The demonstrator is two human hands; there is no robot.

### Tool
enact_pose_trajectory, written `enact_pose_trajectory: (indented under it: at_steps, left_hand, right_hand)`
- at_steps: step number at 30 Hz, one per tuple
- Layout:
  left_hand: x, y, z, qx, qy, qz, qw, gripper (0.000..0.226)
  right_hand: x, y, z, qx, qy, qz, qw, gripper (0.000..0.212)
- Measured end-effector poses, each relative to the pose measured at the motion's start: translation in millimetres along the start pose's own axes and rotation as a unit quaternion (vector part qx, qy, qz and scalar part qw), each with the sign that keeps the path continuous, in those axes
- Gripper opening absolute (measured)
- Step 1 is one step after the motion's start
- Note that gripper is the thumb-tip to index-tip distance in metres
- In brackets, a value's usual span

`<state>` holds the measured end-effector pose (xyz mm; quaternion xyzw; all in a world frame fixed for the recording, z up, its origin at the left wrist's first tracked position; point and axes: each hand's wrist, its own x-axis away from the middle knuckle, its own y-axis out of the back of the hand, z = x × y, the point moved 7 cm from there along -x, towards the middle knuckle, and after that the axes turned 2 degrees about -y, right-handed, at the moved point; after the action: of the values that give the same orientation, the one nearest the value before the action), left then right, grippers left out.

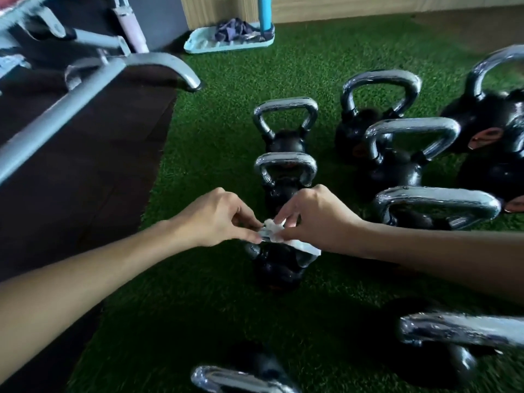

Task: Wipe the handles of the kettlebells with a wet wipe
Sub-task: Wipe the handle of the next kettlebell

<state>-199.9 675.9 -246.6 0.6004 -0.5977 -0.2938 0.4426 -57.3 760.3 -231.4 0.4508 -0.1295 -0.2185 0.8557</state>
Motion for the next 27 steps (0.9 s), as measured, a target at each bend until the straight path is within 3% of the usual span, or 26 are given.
enact_pose_trajectory:
  at_steps: [4, 7, 11, 13, 18, 21, 23, 27]
  left_hand:
    - [7, 0, 10, 0.019, -0.039, -0.056, 0.997, 0.032]
    - [5, -1, 12, 0.063, -0.026, -0.076, 0.995, 0.03]
    - [0, -4, 3, 0.045, -0.022, -0.044, 0.998, 0.033]
    - [-1, -4, -6, 0.013, -0.034, -0.028, 0.999, 0.043]
    - [4, -5, -16, -0.052, -0.066, -0.051, 0.995, 0.047]
    - [17, -6, -4, -0.081, -0.056, -0.079, 0.992, 0.05]
    - [26, -6, 6, -0.063, -0.044, -0.094, 0.993, 0.048]
    - [43, -6, 29, 0.05, -0.03, -0.146, 0.988, 0.035]
  right_hand:
    - [-5, -11, 16, 0.002, -0.016, -0.018, 1.0, 0.02]
    - [11, -14, 10, -0.006, -0.069, -0.083, 0.994, 0.018]
    - [46, -12, -13, -0.012, -0.127, -0.185, 0.975, 0.011]
    - [50, -9, -11, 0.017, -0.112, -0.228, 0.967, 0.011]
    - [41, -21, -6, 0.033, -0.095, -0.2, 0.975, 0.017]
    - [61, -17, -20, -0.012, -0.103, -0.255, 0.961, 0.015]
    - [66, -14, -15, -0.048, -0.078, -0.274, 0.957, 0.014]
    - [39, -27, 13, -0.005, -0.018, -0.229, 0.973, 0.027]
